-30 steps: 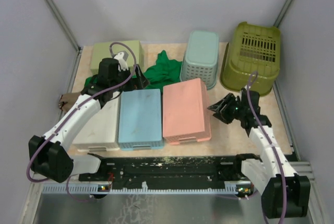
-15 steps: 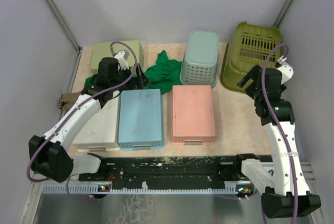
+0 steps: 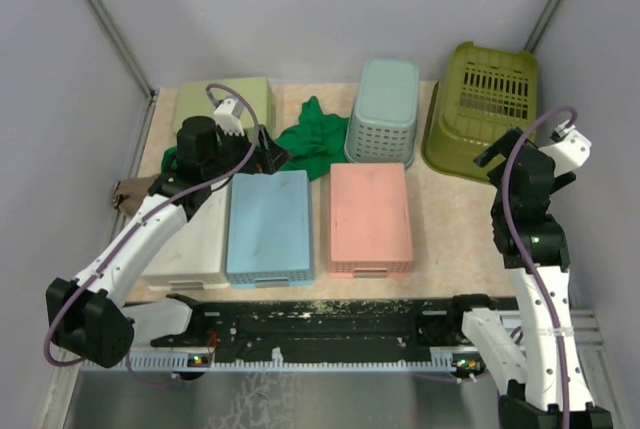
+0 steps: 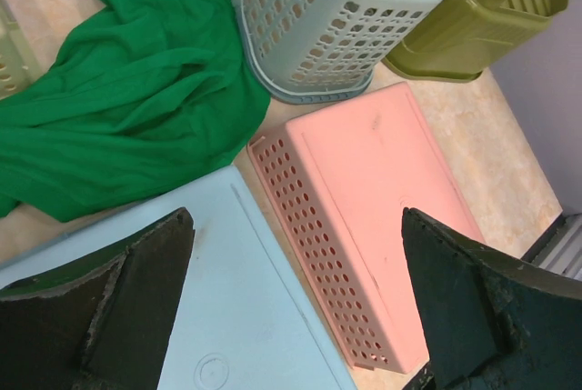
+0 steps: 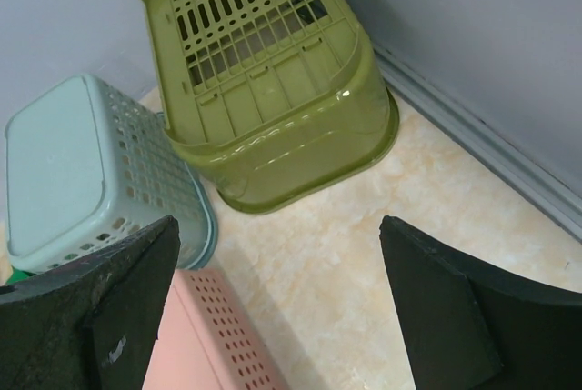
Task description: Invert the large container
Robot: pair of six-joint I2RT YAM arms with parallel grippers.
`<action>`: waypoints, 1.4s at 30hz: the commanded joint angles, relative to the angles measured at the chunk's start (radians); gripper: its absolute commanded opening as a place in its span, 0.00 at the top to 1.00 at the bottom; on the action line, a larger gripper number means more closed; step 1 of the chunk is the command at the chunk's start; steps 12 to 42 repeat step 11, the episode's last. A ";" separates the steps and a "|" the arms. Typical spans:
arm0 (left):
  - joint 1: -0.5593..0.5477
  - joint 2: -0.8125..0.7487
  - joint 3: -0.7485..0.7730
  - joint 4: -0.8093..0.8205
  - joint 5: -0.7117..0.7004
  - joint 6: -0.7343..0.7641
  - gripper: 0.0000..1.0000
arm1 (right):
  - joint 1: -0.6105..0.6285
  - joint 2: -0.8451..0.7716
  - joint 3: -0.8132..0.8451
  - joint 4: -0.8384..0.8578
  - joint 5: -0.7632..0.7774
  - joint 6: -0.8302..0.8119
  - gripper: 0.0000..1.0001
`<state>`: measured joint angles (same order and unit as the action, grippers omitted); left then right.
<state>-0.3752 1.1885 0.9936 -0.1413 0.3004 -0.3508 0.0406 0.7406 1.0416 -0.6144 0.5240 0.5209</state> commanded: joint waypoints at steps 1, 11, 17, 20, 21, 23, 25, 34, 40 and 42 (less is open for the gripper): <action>-0.002 -0.029 -0.014 0.093 0.077 0.025 0.00 | -0.007 -0.037 -0.025 0.088 0.045 -0.046 0.09; -0.001 -0.058 -0.048 0.143 0.114 0.026 0.00 | -0.007 -0.012 -0.017 0.117 0.022 -0.061 0.08; -0.001 -0.058 -0.048 0.143 0.114 0.026 0.00 | -0.007 -0.012 -0.017 0.117 0.022 -0.061 0.08; -0.001 -0.058 -0.048 0.143 0.114 0.026 0.00 | -0.007 -0.012 -0.017 0.117 0.022 -0.061 0.08; -0.001 -0.058 -0.048 0.143 0.114 0.026 0.00 | -0.007 -0.012 -0.017 0.117 0.022 -0.061 0.08; -0.001 -0.058 -0.048 0.143 0.114 0.026 0.00 | -0.007 -0.012 -0.017 0.117 0.022 -0.061 0.08; -0.001 -0.058 -0.048 0.143 0.114 0.026 0.00 | -0.007 -0.012 -0.017 0.117 0.022 -0.061 0.08; -0.001 -0.058 -0.048 0.143 0.114 0.026 0.00 | -0.007 -0.012 -0.017 0.117 0.022 -0.061 0.08; -0.001 -0.058 -0.048 0.143 0.114 0.026 0.00 | -0.007 -0.012 -0.017 0.117 0.022 -0.061 0.08; -0.001 -0.058 -0.048 0.143 0.114 0.026 0.00 | -0.007 -0.012 -0.017 0.117 0.022 -0.061 0.08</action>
